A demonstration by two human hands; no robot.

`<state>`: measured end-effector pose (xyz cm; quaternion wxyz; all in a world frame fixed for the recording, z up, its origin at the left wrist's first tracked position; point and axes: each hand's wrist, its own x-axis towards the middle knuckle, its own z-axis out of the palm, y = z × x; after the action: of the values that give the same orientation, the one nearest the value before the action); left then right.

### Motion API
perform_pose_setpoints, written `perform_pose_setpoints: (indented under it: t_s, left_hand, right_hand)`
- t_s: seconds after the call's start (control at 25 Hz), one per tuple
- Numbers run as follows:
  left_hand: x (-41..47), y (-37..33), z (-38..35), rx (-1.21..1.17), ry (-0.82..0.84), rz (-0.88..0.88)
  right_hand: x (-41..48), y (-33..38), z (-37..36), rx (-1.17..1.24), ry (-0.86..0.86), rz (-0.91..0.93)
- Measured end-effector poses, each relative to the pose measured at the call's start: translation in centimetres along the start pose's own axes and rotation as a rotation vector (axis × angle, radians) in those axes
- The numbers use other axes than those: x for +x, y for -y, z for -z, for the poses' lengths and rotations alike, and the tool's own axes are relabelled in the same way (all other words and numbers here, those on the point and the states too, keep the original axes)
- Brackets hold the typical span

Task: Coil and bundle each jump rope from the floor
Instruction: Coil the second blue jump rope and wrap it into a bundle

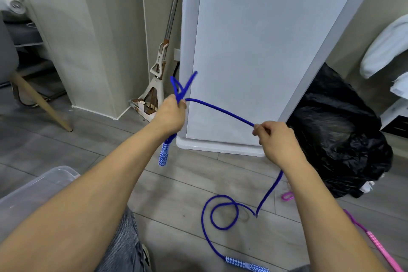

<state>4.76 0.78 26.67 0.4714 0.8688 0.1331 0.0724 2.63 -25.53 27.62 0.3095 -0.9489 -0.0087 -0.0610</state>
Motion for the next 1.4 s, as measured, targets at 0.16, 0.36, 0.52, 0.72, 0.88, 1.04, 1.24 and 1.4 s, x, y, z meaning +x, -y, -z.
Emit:
perform_pose_setpoints:
  t_s: [0.16, 0.36, 0.52, 0.72, 0.88, 1.04, 1.24, 1.4]
  left_hand:
    - [0.2, 0.1, -1.1, -0.373, -0.044, 0.181]
    - [-2.8, -1.4, -2.4, -0.631, 0.193, 0.23]
    - [-4.8, -2.8, -3.8, -0.656, 0.259, 0.189]
    - [-5.4, -2.8, -5.1, -0.674, 0.226, 0.186]
    - [-5.4, -2.7, -4.6, -0.65, 0.237, 0.223]
    - [-4.7, -2.9, -3.8, -0.704, 0.131, 0.232]
    - [-3.4, -3.1, -2.6, -0.998, 0.092, 0.232]
    - [-3.4, -3.0, -3.0, -1.008, 0.086, 0.247]
  right_hand:
    - [0.5, 0.0, -0.4, 0.038, -0.07, -0.046]
    - [-0.7, 2.6, -2.1, 0.393, -0.078, -0.003]
    - [-1.9, 5.0, -3.5, 0.592, -0.123, -0.001]
    - [-3.1, 6.2, -5.0, 0.62, -0.07, 0.033]
    - [-2.9, 5.9, -5.4, 0.464, -0.019, 0.097]
    - [-2.8, 6.1, -5.4, 0.366, 0.119, 0.121]
    - [-2.4, 5.6, -4.3, 0.317, 0.164, 0.1]
    - [-3.0, 5.9, -4.2, 0.261, 0.451, 0.192]
